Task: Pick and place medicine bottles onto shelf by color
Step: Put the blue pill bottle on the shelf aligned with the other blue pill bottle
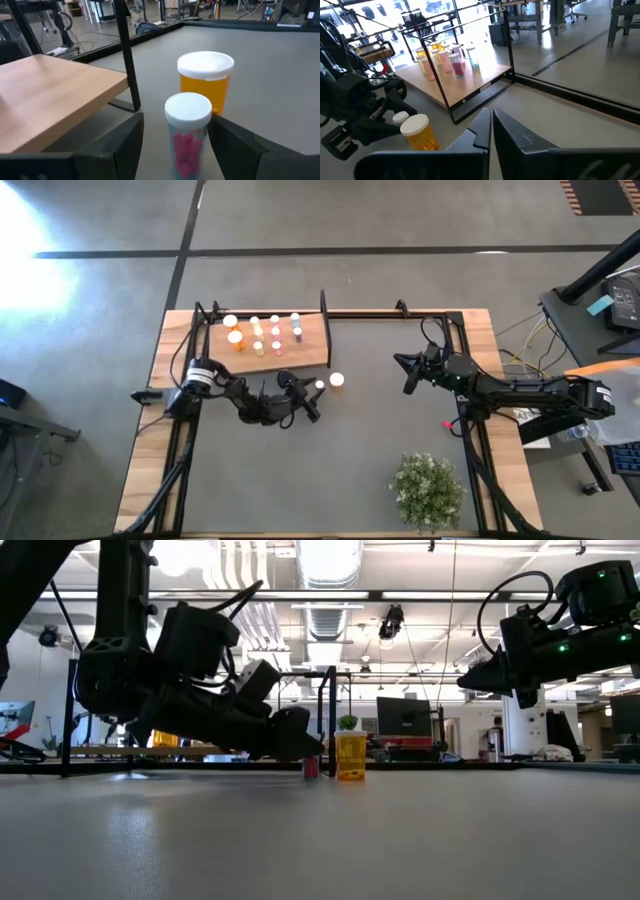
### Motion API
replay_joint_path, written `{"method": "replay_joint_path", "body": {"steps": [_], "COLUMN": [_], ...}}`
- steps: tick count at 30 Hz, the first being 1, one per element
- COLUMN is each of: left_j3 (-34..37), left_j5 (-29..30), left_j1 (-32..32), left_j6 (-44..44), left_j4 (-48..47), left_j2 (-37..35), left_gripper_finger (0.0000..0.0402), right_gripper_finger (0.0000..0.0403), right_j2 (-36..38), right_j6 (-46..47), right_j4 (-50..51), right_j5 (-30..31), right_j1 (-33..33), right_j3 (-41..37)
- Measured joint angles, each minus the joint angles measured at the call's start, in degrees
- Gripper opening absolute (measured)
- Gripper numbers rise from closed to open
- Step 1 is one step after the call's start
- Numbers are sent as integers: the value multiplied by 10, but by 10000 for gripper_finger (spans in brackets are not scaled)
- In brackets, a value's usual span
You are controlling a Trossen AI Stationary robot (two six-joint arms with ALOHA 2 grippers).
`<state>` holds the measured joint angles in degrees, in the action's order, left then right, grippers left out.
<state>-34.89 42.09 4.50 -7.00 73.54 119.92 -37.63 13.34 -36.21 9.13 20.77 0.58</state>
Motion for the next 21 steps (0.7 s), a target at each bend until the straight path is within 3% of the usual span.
{"method": "replay_joint_path", "body": {"steps": [7, 17, 21], "left_j3": [0, -2, -2], "left_j5": [0, 0, 1], "left_j1": [-4, -4, -4], "left_j6": [-2, -16, -17], "left_j4": [-4, -3, -3], "left_j2": [0, 0, 0], "left_gripper_finger": [195, 78, 62], "right_gripper_finger": [9, 9, 9], "right_j2": [0, 0, 0], "right_j6": [0, 0, 0], "right_j4": [0, 0, 0], "right_j5": [0, 0, 0], "right_j1": [0, 0, 0], "right_j3": [0, 0, 0]}}
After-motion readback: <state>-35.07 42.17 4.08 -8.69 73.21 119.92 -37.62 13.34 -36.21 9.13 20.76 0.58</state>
